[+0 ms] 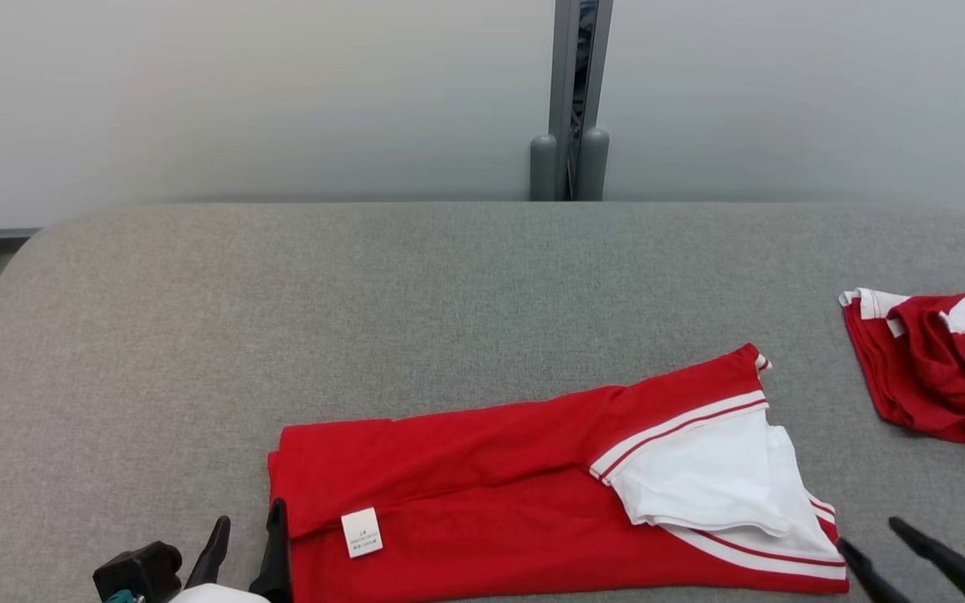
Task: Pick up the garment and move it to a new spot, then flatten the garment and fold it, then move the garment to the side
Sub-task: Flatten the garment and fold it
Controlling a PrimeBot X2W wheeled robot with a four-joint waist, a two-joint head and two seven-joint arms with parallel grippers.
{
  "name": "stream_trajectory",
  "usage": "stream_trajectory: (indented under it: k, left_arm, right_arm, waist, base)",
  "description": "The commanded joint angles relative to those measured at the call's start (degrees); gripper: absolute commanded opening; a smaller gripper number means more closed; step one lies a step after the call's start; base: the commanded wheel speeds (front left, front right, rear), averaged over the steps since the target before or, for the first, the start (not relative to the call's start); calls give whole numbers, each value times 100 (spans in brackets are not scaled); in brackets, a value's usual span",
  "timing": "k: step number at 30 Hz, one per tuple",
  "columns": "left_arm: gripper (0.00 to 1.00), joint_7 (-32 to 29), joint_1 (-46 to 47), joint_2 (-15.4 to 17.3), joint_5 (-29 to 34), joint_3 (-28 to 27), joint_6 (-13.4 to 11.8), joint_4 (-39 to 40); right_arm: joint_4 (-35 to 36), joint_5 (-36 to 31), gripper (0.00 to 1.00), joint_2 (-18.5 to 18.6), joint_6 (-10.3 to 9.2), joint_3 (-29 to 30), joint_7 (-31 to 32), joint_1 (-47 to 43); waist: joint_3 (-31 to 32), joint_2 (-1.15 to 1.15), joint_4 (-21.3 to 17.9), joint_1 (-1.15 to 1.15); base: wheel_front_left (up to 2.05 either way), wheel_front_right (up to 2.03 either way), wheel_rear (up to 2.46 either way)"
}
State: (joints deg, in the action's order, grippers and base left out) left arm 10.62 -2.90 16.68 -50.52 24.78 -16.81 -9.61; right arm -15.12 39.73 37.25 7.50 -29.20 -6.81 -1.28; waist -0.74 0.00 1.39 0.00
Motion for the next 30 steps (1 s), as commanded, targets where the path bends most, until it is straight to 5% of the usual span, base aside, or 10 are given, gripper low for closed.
stream_trajectory:
  k: [1, 11, 22, 30]
  left_arm:
    - [100, 27, 56, 69, 90, 20, -70, 68]
    - [100, -41, 347, 144, 358, 202, -139, 230]
    - [100, -119, 579, 56, 383, 319, -128, 468]
    - [100, -74, 495, 46, 339, 294, -146, 495]
  right_arm:
    - [111, 90, 100, 44, 0, 218, 15, -95]
    - [194, -38, 100, -193, 0, 909, 583, 202]
    - [-1214, -43, 100, -1381, 1, 1867, 1779, 911]
    - [-2068, -238, 100, -1842, 1, 2368, 2008, 1297]
  waist:
    - [115, 0, 25, 0]
    - [221, 0, 206, 0]
    - [156, 0, 757, 0]
    - [64, 0, 1090, 0]
  base:
    - [0, 0, 0]
    - [0, 0, 0]
    - [0, 0, 0]
    - [0, 0, 0]
